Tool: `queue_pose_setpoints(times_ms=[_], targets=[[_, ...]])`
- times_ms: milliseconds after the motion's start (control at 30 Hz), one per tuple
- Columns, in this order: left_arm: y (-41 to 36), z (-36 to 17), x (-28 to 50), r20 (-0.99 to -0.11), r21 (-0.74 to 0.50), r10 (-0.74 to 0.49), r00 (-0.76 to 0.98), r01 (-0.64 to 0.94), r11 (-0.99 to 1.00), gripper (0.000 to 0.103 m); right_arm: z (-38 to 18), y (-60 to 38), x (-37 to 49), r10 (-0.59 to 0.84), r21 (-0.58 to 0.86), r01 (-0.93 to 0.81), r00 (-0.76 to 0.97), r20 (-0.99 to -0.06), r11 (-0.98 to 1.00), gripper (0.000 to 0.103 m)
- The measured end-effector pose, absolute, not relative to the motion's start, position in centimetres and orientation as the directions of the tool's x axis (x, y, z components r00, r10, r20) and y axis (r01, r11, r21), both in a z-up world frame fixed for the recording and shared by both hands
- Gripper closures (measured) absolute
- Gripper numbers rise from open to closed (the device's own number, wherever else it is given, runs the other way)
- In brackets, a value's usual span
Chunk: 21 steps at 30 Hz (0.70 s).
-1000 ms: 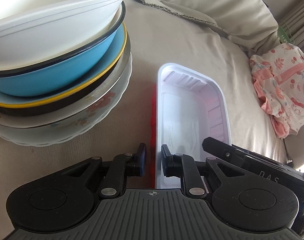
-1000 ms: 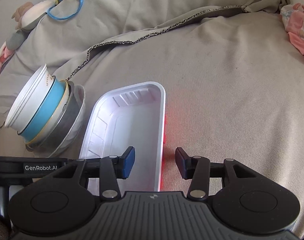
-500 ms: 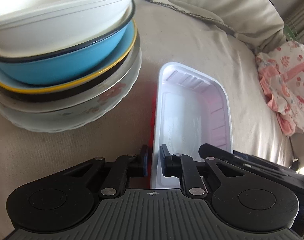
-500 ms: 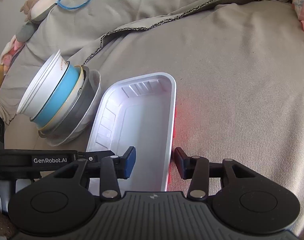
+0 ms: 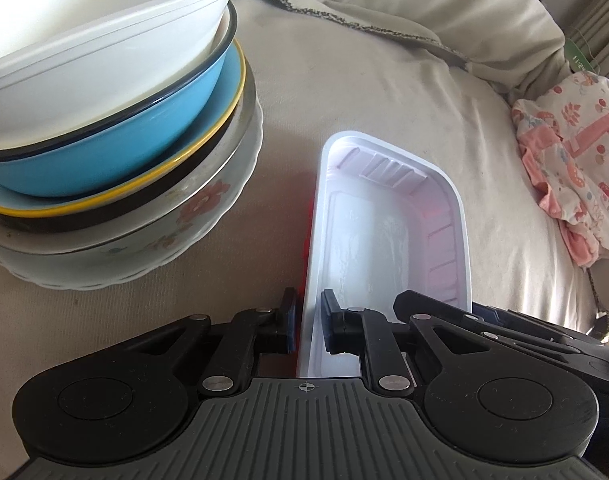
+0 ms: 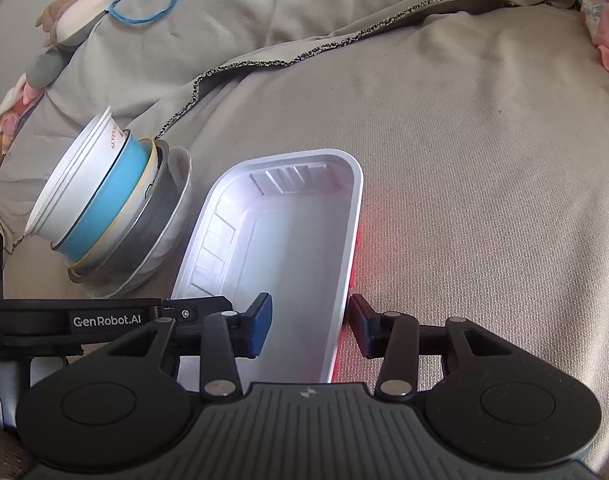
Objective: Organize plates and bowls
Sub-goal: 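Grip the white tray's rim with the left tool while the right tool grips its other rim, then lift the white tray with both tools and carry it over the bowl stack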
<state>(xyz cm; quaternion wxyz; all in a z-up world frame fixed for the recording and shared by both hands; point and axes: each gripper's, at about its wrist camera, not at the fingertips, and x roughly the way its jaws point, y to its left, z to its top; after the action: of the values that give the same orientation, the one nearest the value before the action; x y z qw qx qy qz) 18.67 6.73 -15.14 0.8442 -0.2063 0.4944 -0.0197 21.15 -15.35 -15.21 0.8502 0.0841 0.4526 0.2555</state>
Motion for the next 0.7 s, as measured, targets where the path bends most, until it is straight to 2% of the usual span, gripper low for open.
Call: queue_pose_setpoints(times_ms=[333, 567, 700], targets=[[7.4, -15.2, 18.4, -0.815, -0.42, -0.288, 0.502, -0.17, 0.892, 0.085, -15.3, -15.3, 21.0, 0.506, 0.37, -0.355, 0.465, -0.727, 0.859, 0.06], [6.5, -14.6, 19.2, -0.821, -0.36, -0.235, 0.52, -0.152, 0.92, 0.085, -14.9, -15.3, 21.0, 0.485, 0.347, -0.351, 0.482, -0.729, 0.87, 0.062], [6.7, -15.0, 19.5, -0.817, -0.379, -0.248, 0.52, -0.161, 0.911, 0.085, -15.0, -15.5, 21.3, 0.495, 0.369, -0.338, 0.469, -0.731, 0.866, 0.062]])
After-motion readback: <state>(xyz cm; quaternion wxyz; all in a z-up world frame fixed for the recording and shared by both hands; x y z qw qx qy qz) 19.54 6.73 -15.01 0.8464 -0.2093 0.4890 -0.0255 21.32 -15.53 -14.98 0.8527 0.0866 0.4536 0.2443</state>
